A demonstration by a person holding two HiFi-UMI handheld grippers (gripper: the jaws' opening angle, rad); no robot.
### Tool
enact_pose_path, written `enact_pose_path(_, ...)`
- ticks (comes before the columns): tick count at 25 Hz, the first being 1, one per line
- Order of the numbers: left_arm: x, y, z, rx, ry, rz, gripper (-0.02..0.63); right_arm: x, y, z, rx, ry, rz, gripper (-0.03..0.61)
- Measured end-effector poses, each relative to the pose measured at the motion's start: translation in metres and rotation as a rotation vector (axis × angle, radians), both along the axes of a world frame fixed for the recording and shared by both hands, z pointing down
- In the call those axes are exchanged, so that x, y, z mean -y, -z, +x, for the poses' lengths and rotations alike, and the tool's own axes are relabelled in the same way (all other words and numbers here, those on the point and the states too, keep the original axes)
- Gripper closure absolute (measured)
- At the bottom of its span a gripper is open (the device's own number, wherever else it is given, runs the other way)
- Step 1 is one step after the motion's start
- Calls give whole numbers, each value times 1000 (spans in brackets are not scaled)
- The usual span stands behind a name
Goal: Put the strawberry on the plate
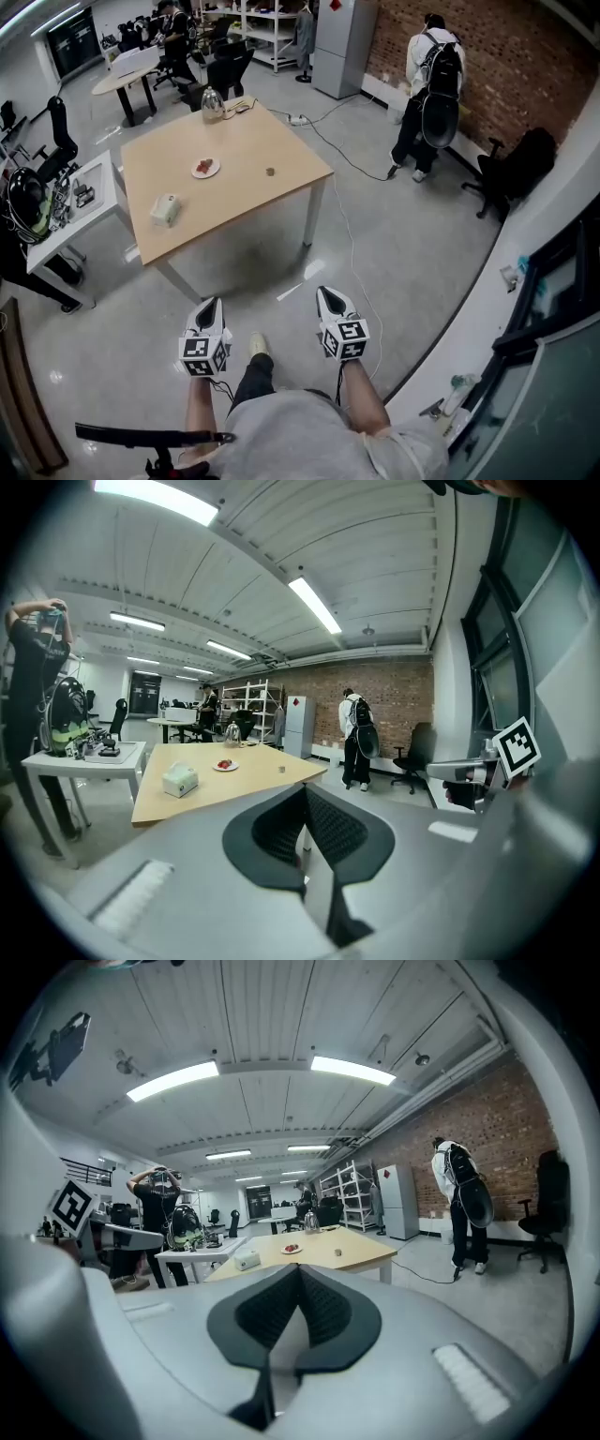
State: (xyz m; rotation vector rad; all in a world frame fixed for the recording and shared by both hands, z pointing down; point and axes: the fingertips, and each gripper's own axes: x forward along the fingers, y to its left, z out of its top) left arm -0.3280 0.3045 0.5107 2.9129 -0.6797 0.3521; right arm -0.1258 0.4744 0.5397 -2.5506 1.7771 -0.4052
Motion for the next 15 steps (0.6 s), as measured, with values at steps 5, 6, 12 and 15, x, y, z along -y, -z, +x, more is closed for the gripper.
enact_pose_path(5, 34, -6, 25, 4, -6, -9, 595, 30, -6, 22, 4, -5, -12, 572)
enact_pose_path(6, 41, -7, 32, 4, -10, -11, 595, 36, -8, 28, 6, -8, -16, 572)
enact_pose_path(12, 95, -7, 88, 3, -48, -28, 595, 83, -2, 69, -2, -30, -33, 572)
enact_pose_path(15, 123, -9, 118, 0, -76, -35, 595, 106, 0, 91, -8, -45, -39, 572)
